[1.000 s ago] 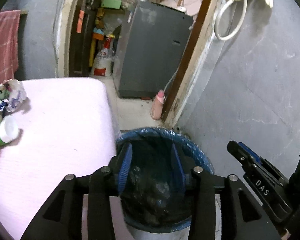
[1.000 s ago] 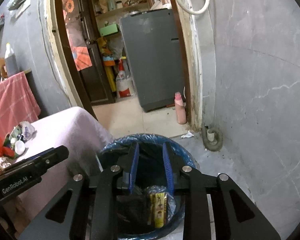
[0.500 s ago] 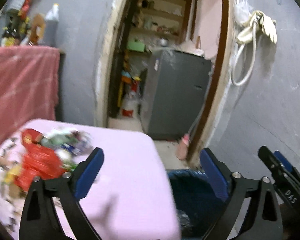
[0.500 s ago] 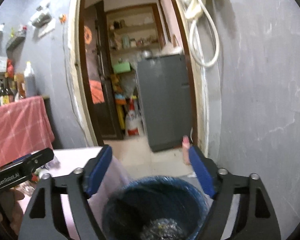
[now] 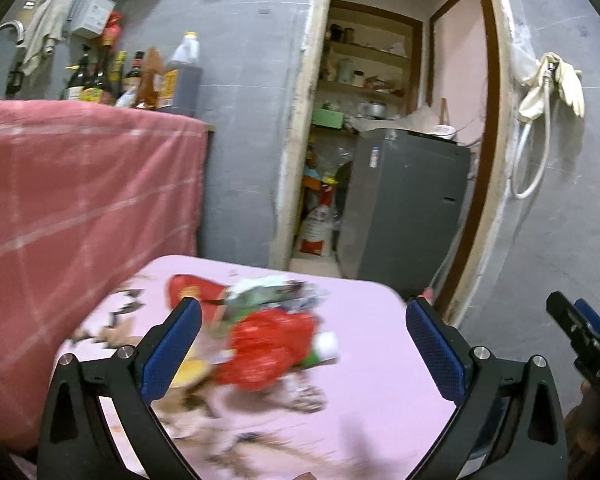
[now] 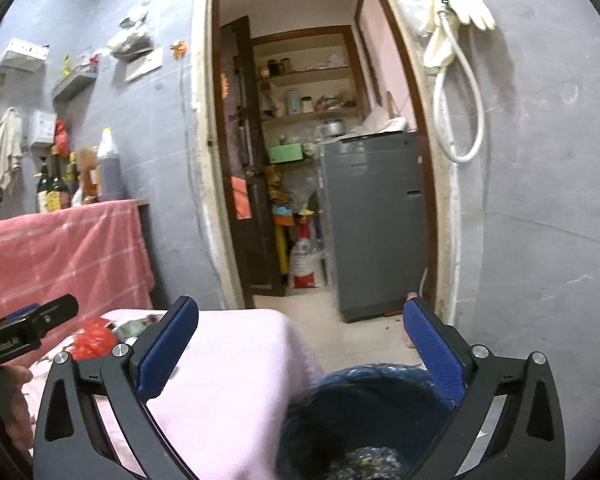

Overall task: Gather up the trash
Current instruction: 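Move both tools back over the table toward the remaining trash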

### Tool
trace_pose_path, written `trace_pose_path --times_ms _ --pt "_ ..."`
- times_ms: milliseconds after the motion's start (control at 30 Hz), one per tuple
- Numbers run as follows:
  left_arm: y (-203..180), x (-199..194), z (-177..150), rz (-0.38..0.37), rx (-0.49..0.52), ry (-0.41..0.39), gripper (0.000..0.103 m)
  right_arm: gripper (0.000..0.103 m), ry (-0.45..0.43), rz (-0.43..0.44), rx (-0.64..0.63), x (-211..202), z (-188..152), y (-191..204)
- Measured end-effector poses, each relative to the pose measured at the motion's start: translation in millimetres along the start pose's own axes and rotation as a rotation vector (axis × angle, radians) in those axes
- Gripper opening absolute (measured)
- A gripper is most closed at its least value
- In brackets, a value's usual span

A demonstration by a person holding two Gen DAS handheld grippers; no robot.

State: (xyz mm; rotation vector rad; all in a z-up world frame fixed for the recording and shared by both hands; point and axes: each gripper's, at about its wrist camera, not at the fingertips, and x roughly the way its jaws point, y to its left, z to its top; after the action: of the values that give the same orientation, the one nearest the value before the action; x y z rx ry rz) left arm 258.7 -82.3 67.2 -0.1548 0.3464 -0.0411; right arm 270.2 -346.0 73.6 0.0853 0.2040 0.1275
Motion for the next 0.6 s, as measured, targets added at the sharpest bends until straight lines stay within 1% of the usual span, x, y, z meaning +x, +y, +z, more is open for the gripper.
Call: trace_pose_path --times_ms 133,333,467,600 --pt "31.2 -8.7 -5.7 0.040 0.005 0.035 0.100 0.103 0.024 0.044 -0.010 8.6 -1.9 21.4" --pt "70.9 -17.4 -22.1 0.068 0.005 0.106 0.100 0.103 0.073 0.111 -0.009 20.9 -5.9 49.4" --pt "87.6 -18.1 -31.4 0.071 0.004 0.156 0.100 0.103 0.118 0.156 -0.027 29.4 -9.9 67.9" --pt "92.4 -11.2 -38.4 0.077 0.030 0.225 0.100 0.103 0.187 0.206 -0.050 39.1 -17.6 84.4"
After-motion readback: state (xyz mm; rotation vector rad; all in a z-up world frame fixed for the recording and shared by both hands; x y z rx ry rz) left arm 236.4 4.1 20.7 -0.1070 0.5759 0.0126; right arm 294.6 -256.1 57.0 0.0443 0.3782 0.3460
